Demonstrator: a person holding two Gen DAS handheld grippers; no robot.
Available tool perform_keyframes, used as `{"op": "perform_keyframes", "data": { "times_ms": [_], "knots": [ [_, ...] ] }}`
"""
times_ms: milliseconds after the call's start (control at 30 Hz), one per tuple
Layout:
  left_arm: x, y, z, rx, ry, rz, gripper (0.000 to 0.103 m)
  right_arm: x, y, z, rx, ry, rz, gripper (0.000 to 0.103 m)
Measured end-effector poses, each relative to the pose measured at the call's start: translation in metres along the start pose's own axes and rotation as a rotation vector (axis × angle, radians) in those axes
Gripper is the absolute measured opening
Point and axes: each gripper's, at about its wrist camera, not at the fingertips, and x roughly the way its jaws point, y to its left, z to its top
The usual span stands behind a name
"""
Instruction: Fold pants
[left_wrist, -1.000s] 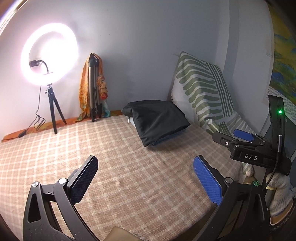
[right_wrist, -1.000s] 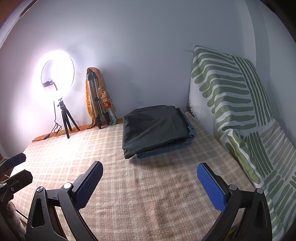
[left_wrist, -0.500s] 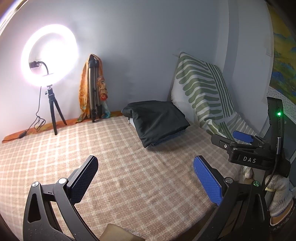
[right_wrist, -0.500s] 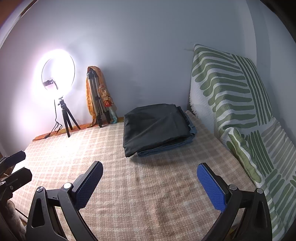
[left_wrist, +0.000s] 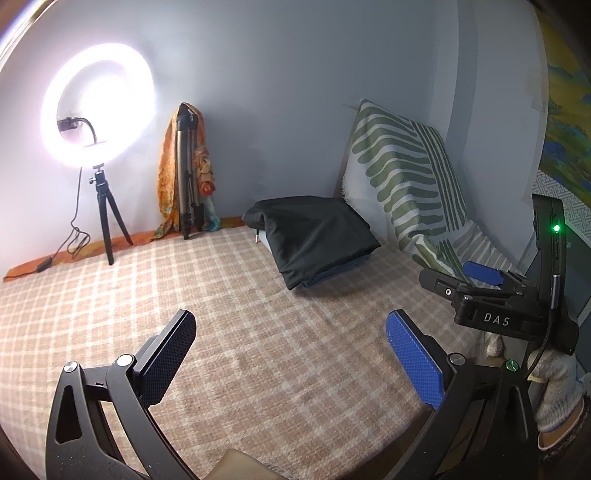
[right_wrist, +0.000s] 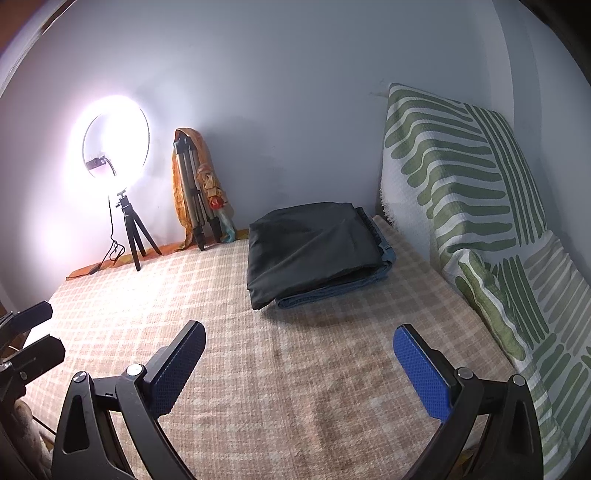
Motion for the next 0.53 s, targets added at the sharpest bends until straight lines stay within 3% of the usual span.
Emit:
{"op": "perform_keyframes", "data": {
  "times_ms": [533],
  "knots": [
    [-0.0095,0.0010,0.0017,0.022,-0.048,0.009,0.102,0.0051,0.0037,-0.0011,0.002,0.014,0.006,0.103]
  ]
}}
